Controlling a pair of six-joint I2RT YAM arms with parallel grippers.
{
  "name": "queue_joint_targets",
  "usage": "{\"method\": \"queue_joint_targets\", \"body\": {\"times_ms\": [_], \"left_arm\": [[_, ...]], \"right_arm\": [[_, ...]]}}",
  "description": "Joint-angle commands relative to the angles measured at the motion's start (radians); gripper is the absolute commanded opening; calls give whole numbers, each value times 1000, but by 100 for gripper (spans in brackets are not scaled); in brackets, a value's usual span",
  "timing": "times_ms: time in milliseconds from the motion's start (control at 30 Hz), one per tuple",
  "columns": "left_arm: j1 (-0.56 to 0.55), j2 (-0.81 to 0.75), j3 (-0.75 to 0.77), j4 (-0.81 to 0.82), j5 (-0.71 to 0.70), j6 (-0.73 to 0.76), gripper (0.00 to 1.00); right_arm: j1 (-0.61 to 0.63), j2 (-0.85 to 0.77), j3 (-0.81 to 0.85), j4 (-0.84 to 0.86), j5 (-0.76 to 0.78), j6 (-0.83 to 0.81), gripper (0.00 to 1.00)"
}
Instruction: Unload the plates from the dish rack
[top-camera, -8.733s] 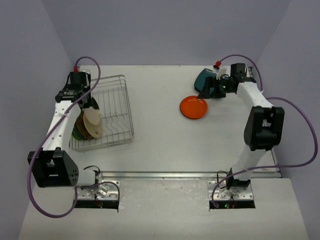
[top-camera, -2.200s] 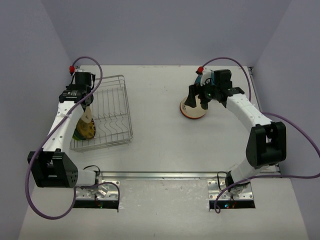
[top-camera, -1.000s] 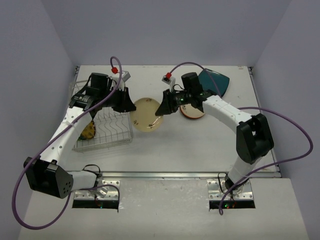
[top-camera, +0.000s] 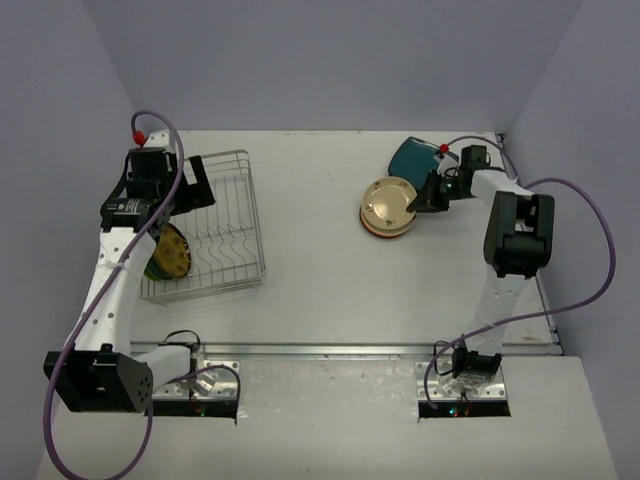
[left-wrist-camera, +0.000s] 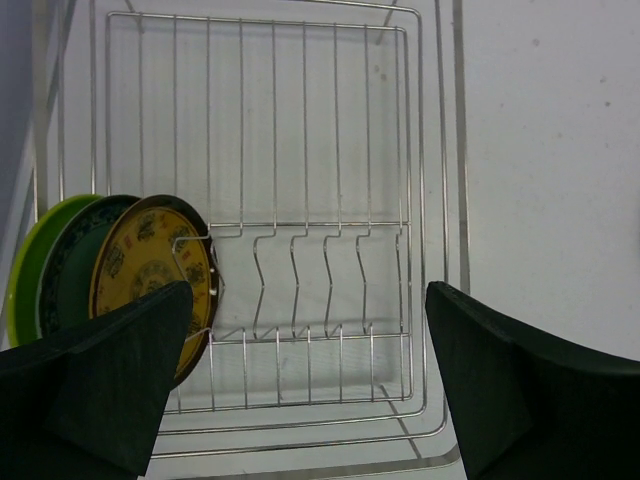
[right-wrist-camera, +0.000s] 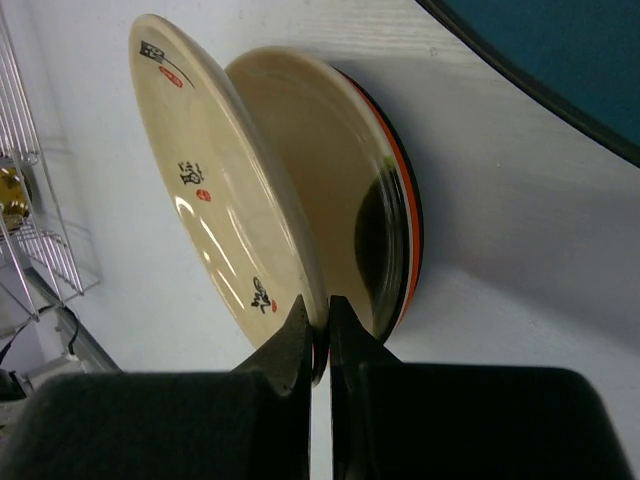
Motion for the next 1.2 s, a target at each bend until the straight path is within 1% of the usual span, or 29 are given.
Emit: {"method": "queue_joint_targets", "body": {"times_ms": [0, 67, 167, 200, 233, 267, 333, 367, 433, 600, 767, 833, 933, 1067, 1167], "left_arm": [[14, 1, 15, -16, -138, 7, 100], [16, 6, 15, -33, -178, 25, 99], [22, 14, 4, -67, -252, 60, 94], [24, 15, -8, -77, -268, 73, 91], [26, 15, -17, -84, -282, 82, 88], [30, 16, -24, -87, -299, 87, 86], [33, 21, -53, -98, -335, 105, 75], [37, 23, -67, -97, -340, 108, 71], [43, 25, -80, -92, -351, 111, 68], [55, 79, -76, -105, -380, 124, 58], [64, 153, -48, -125, -411, 125, 56], [71, 168, -49, -124, -415, 123, 56], [84, 193, -59, -117, -421, 124, 54], [107, 236, -63, -113, -414, 123, 52], [122, 255, -78, -102, -395, 122, 47]], "right_arm": [[10, 1, 87, -64, 23, -33, 13], [10, 7, 99, -89, 53, -39, 36], [11, -21, 88, -106, 105, -47, 82], [11, -37, 81, -106, 128, -50, 94], [11, -57, 77, -106, 150, -51, 99], [10, -73, 75, -105, 163, -52, 99], [12, -118, 67, -90, 197, -55, 99], [15, -138, 61, -81, 211, -54, 99], [19, -169, 48, -64, 224, -56, 99], [74, -265, -1, -23, 276, -91, 99], [122, -334, -75, 29, 307, -118, 99], [123, -351, -100, 38, 307, -122, 99], [154, -360, -116, 49, 304, -121, 99], [157, -359, -122, 55, 299, -116, 99], [157, -361, -130, 59, 299, -116, 99]]}}
